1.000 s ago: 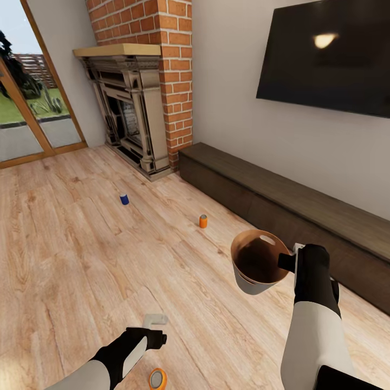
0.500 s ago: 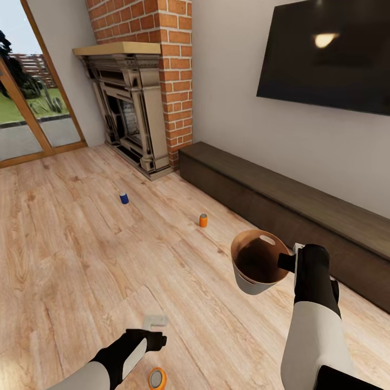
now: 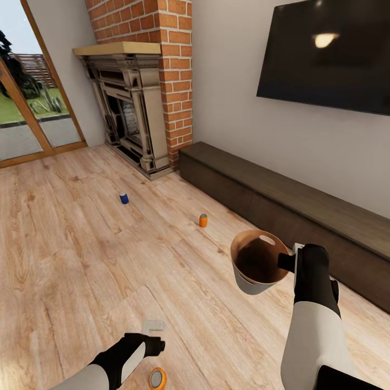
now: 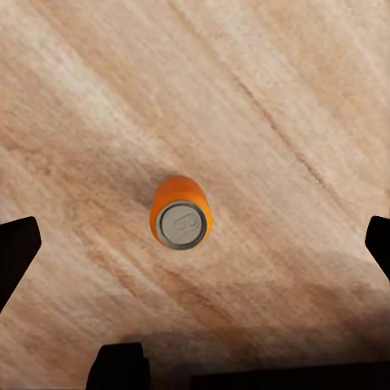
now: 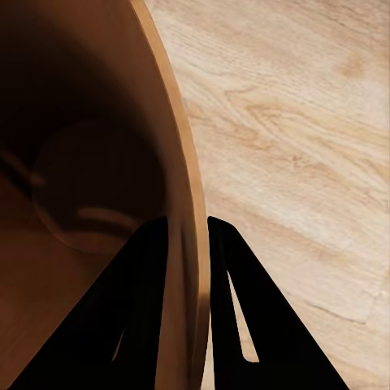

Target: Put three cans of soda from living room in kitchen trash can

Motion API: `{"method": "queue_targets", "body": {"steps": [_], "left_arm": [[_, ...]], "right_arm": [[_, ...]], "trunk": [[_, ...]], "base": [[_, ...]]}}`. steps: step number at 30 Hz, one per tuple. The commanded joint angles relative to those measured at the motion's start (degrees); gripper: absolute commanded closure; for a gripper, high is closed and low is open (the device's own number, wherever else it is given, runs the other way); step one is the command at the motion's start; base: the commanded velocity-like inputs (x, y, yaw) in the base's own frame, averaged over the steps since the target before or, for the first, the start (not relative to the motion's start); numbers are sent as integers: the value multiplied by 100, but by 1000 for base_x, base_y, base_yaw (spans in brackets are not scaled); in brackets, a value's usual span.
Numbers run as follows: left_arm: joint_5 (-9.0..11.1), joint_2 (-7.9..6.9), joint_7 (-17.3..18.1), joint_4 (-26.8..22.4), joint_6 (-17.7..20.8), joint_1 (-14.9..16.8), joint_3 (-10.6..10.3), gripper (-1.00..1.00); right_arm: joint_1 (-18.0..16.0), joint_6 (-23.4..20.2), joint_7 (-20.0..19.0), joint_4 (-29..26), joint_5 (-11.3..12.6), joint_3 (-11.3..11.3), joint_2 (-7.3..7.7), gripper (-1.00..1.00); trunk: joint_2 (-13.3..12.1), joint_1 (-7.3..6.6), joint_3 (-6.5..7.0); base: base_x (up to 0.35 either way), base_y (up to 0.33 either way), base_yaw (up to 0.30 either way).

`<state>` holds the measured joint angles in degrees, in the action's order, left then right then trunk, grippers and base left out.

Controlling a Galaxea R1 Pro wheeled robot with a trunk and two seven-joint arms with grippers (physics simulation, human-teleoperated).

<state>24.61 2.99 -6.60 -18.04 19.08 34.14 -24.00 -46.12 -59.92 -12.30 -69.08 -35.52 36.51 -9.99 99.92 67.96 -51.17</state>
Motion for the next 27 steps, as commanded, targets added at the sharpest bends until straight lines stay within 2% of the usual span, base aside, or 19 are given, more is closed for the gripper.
{"method": "queue_targets", "body": {"steps": [1, 3, 27], "left_arm": [[0, 0, 2, 6, 0, -1, 0, -100], [0, 0, 2, 14, -1, -2, -1, -100], [-2, -3, 18, 28, -9, -2, 1, -100]], "right_arm": [[-2, -8, -35, 0, 105, -5, -1, 100], [0, -8, -35, 1, 106, -14, -1, 100], [-2, -8, -44, 2, 124, -38, -1, 100]], "trunk": [[0, 0, 1], [0, 0, 1], [963, 527, -430]], "base": [[0, 0, 0], [0, 0, 0], [0, 0, 0]]}}
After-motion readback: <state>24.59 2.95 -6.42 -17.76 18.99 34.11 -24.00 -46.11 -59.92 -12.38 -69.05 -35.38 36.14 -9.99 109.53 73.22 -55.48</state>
